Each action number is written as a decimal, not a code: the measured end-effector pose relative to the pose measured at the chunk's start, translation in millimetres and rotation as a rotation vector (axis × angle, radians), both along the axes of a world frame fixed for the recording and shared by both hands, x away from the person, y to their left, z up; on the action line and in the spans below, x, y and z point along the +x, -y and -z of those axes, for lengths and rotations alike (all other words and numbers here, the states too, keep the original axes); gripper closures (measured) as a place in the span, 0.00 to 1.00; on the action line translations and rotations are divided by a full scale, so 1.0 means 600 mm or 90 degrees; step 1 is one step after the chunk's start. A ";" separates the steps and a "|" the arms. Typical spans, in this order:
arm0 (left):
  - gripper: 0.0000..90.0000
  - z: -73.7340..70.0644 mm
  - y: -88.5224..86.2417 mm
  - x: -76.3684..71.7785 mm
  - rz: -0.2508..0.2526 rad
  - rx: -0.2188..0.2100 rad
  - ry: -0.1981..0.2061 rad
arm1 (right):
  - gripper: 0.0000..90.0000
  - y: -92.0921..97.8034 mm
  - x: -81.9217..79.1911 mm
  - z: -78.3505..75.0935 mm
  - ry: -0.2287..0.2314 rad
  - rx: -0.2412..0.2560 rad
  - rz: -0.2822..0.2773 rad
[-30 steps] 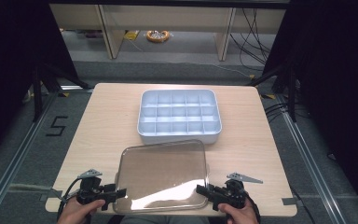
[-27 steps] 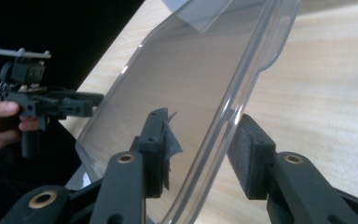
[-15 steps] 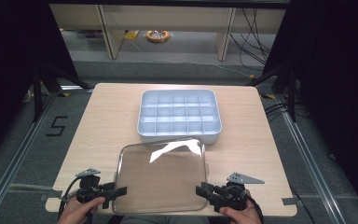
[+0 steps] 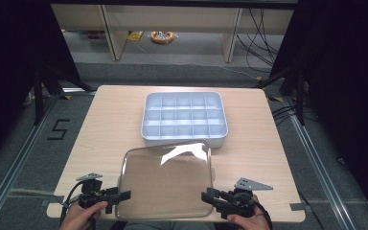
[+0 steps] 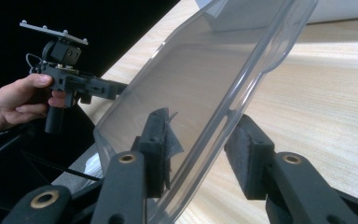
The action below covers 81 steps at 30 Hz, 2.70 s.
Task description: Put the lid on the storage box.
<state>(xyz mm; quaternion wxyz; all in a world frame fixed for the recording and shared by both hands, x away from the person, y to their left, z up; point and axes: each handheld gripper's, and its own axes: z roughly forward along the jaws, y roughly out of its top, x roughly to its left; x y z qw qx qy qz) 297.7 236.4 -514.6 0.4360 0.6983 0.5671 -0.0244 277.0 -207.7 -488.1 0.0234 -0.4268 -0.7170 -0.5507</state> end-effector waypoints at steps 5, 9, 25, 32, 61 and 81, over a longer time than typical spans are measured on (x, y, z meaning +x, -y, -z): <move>0.29 -0.002 0.001 -0.001 0.000 0.017 0.003 | 0.69 0.001 -0.004 0.000 -0.009 0.013 -0.004; 0.31 -0.002 -0.001 -0.001 -0.001 0.016 -0.001 | 0.70 0.006 -0.003 0.004 0.010 0.004 -0.002; 0.52 0.004 0.008 0.004 0.004 -0.008 -0.006 | 0.69 0.019 -0.002 0.005 -0.020 0.001 0.018; 0.68 -0.007 0.006 0.001 -0.003 -0.015 0.042 | 0.70 0.027 0.004 0.005 -0.016 -0.021 0.043; 0.74 -0.098 0.044 0.037 0.008 -0.006 0.157 | 0.67 0.045 0.067 -0.040 0.004 -0.074 0.148; 0.72 -0.173 0.065 0.142 -0.010 0.006 0.175 | 0.64 0.050 0.177 -0.121 0.057 -0.082 0.179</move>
